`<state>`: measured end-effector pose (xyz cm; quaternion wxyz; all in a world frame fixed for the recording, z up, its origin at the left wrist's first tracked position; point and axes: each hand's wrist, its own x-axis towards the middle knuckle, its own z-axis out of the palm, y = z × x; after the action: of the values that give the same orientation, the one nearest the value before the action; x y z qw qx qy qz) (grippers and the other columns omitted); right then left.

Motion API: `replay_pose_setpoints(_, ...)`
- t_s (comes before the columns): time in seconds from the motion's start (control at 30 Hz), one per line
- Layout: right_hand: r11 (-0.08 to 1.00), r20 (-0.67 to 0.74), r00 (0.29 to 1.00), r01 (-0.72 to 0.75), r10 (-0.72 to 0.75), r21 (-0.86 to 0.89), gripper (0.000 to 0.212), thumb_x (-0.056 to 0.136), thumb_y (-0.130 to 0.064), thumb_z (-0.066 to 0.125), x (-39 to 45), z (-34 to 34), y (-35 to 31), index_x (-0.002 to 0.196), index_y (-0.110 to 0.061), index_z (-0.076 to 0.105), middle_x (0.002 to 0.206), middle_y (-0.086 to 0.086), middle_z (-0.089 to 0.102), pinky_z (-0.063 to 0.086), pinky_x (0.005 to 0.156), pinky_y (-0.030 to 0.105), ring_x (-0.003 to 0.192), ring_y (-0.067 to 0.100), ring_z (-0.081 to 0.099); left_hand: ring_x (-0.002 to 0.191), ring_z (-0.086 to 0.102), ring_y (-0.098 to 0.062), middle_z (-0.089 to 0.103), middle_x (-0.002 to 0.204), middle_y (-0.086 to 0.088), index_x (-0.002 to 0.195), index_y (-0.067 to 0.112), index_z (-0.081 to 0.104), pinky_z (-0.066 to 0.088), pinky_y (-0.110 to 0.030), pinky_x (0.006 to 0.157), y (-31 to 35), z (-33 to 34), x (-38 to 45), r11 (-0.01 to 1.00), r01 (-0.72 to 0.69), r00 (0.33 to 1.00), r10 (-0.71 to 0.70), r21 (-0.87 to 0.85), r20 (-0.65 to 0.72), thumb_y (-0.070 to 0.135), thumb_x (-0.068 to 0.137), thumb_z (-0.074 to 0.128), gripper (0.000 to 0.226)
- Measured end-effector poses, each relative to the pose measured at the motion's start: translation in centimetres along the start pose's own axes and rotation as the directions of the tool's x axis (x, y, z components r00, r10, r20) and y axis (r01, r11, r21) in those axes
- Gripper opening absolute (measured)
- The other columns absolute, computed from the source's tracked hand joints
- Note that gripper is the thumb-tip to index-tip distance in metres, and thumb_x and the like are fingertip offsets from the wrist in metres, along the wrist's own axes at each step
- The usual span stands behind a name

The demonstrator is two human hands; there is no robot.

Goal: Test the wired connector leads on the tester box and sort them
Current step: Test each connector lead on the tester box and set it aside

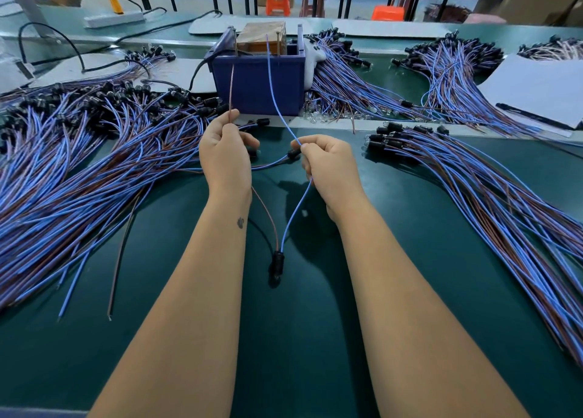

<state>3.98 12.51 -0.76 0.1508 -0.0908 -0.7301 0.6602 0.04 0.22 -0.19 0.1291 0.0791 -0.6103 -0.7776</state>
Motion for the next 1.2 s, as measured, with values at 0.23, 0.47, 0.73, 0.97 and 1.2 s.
replay_pose_setpoints(0.23,0.997,-0.026,0.997,0.069,-0.069,-0.023,0.016,0.093,-0.017,0.059,-0.2,0.0,0.0,0.084,-0.026,0.068,0.061,-0.012,0.056,0.036,0.056,0.019,0.055,0.004,0.042,0.045,0.039,-0.007,0.064,0.063,0.006,0.093,0.024,0.061,0.033,-0.02,0.049,0.0,0.4,-0.6,1.0,-0.007,1.0,0.006,0.02,0.022,0.012,0.097,0.042,0.023)
replay_pose_setpoints(0.47,0.995,0.081,0.994,0.081,-0.076,-0.059,0.017,0.092,-0.01,0.061,-0.5,0.4,-0.2,0.079,-0.013,0.071,0.047,-0.015,0.051,0.033,0.051,0.013,0.045,-0.001,0.042,0.039,0.029,-0.004,0.077,0.087,-0.004,0.102,0.019,0.066,0.031,-0.015,0.042,0.3,1.1,-1.2,0.958,0.198,0.961,-0.148,-0.208,0.234,0.015,0.102,0.049,0.017)
replay_pose_setpoints(0.73,0.908,0.078,0.982,0.19,-0.173,-0.373,0.011,0.089,-0.02,0.062,-0.9,0.8,-0.4,0.085,-0.017,0.071,0.065,-0.007,0.06,0.049,0.07,0.035,0.071,0.02,0.058,0.037,0.029,-0.003,0.075,0.078,-0.001,0.088,0.015,0.065,0.029,-0.014,0.04,0.6,0.9,-1.2,0.923,0.254,0.947,-0.178,-0.289,0.266,0.011,0.096,0.059,0.011)
replay_pose_setpoints(0.97,0.706,0.046,0.908,0.355,-0.417,-0.613,0.01,0.093,-0.026,0.059,-1.6,1.3,-0.4,0.099,-0.021,0.065,0.085,-0.002,0.07,0.042,0.065,0.034,0.084,0.029,0.062,0.038,0.031,-0.002,0.074,0.076,0.004,0.084,0.019,0.066,0.031,-0.013,0.041,0.4,1.1,-1.6,0.966,0.217,0.949,-0.175,-0.138,0.262,0.017,0.094,0.065,0.01)
replay_pose_setpoints(1.2,0.864,-0.176,0.927,0.224,-0.333,-0.452,0.011,0.094,-0.022,0.056,-1.0,0.7,-0.3,0.088,-0.018,0.063,0.073,-0.003,0.067,0.043,0.065,0.033,0.075,0.024,0.061,0.052,0.041,-0.004,0.054,0.066,0.009,0.078,0.027,0.067,0.035,-0.023,0.055,-0.2,1.4,-1.7,0.981,-0.042,0.993,0.019,0.192,0.119,0.024,0.1,0.048,0.03)
